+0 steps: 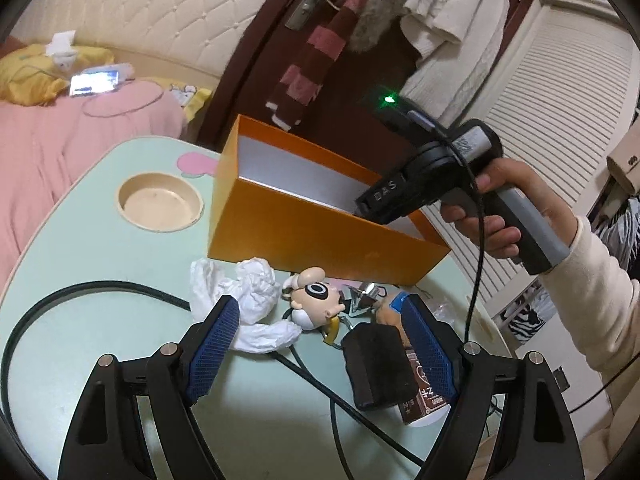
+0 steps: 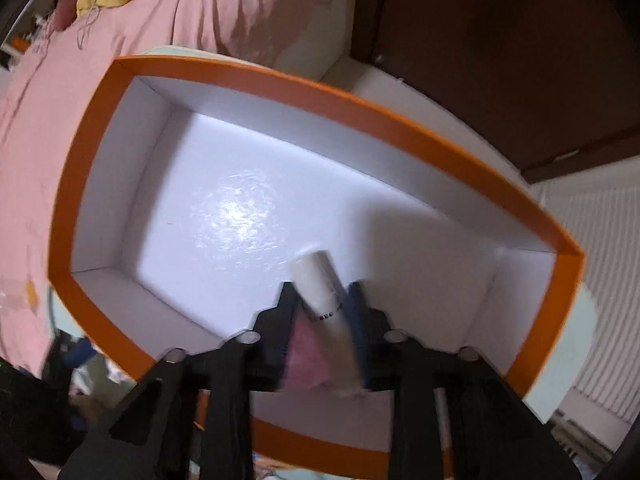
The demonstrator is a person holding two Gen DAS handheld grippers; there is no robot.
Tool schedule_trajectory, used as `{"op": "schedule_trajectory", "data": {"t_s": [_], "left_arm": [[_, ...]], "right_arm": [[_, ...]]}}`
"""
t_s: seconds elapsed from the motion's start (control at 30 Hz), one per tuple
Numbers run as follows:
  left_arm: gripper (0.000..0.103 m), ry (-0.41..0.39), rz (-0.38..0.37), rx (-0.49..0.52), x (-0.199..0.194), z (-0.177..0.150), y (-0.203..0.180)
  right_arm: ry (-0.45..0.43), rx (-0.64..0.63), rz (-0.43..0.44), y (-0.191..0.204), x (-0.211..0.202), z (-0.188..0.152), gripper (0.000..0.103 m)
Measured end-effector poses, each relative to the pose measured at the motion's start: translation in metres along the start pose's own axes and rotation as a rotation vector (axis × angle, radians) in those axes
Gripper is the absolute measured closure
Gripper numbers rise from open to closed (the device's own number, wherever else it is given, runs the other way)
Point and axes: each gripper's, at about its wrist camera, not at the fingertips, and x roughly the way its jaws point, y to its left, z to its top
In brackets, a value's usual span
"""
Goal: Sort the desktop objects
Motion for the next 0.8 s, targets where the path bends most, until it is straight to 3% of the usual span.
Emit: {"op": "schedule_trajectory", "data": {"t_s": [0.1,0.2,0.47,0.7,0.8], "left_arm": [[0.020,0.004,-0.001,-0.014,0.001,0.000,0.002],[0.020,0.004,0.002,-0.020,0.002,0.000,0.003],[0.020,0.009,0.025,-0.013,0.006,0.000,0.002],[0.020,0.008,0.038,-0.011,0.006,-0.002,0.003],[0.020,0.001,0.044,-0.008,0.005,-0.002,0.003]], "right_arm": [[-0.033,0.061,0.051,-0.012,-0.002,-0.004,0.082],[-0.130,0.111,0.057,-0.023,-0.015,-0.011,0.083],[-0.548,0.157,0.185,-0.033,-0.110,-0.081,0.083],[-0.516,0.158,0.327,-0.019,-0.106,-0.147,0.083],[-0.450,0.191,0.316,-0.017,-0.076,-0.179,0.083]]}}
